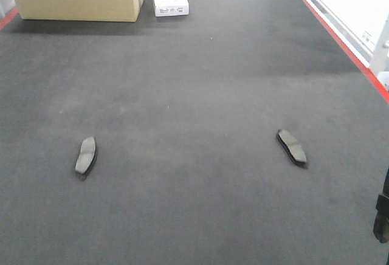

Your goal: Move and align brake pads A on conveyor

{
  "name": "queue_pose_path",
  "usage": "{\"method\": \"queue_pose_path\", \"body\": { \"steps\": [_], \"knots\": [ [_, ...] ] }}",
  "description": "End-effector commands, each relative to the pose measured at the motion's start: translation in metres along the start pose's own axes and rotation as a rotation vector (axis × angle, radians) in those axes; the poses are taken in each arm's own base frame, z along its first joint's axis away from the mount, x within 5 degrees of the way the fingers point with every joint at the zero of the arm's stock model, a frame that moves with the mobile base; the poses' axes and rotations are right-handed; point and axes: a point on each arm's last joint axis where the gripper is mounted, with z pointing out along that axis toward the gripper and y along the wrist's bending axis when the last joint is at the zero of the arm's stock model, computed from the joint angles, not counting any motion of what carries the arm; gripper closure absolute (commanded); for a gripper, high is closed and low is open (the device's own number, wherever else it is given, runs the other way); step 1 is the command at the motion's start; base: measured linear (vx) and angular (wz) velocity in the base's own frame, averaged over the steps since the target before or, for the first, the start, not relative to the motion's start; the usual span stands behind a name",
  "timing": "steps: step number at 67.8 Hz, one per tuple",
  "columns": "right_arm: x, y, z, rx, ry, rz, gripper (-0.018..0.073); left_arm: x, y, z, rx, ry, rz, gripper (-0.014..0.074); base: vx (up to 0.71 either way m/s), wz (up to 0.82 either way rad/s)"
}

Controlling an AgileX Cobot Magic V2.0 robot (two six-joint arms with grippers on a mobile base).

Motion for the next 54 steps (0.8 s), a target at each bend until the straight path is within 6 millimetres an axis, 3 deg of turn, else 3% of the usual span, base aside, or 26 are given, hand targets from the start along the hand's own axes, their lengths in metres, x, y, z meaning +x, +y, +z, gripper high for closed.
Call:
{"method": "queue_pose_path", "body": {
  "steps": [1,28,54],
  "knots": [
    [-0.0178,-0.0006,-0.0043,0.012,-0.119,-0.009,0.0566,-0.0147,-0.0031,-0.0043,0.028,-0.101,-0.003,0.0603,0.29,0.02],
    [-0.0178,-0.0006,-0.0043,0.012,-0.119,-0.009,0.0566,-0.0147,-0.0030,-0.0043,0.027,-0.102,-0.002,0.0603,0.22,0.04],
    [-0.0178,-0.0006,-0.0043,0.012,-0.119,-0.009,0.0566,-0.0147,-0.0030,-0.0043,0.027,-0.102,-0.002,0.0603,0.04,0.01]
  ]
}}
